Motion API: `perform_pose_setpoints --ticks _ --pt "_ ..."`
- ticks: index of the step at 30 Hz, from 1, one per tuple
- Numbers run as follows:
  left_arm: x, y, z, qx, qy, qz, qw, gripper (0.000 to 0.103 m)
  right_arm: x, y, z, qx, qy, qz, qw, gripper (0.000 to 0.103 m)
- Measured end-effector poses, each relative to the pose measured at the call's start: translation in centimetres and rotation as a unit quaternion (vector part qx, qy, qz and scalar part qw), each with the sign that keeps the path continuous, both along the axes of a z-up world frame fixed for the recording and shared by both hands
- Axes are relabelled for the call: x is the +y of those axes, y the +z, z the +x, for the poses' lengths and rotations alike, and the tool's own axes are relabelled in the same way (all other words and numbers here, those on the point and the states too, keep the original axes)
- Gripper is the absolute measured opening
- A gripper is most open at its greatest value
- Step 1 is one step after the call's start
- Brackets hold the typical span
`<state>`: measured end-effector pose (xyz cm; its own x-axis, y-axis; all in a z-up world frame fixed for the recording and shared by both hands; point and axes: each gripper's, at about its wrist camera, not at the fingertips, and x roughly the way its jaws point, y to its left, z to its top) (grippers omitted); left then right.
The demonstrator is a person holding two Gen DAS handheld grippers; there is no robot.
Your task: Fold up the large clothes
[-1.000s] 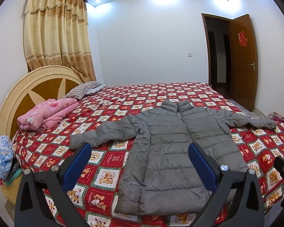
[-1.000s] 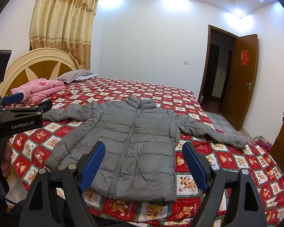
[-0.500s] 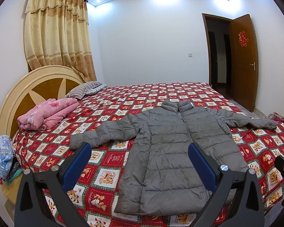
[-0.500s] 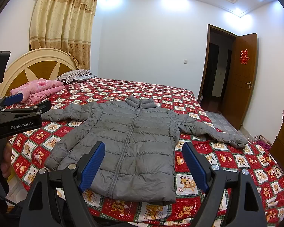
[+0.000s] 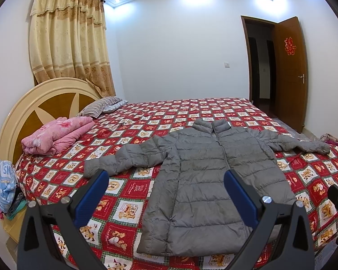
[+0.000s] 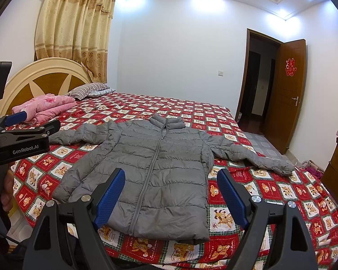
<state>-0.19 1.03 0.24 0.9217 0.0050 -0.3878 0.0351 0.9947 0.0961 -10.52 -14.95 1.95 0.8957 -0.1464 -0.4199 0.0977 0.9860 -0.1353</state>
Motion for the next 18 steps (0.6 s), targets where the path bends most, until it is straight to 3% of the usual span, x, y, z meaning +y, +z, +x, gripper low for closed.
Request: perform_pose_setpoints --ticks 18 --pt "0.06 -0.23 -0.09 0.002 -0.001 0.0 1.0 0.103 -0.07 -0.03 -0.01 0.0 0.0 0.0 1.0 0.084"
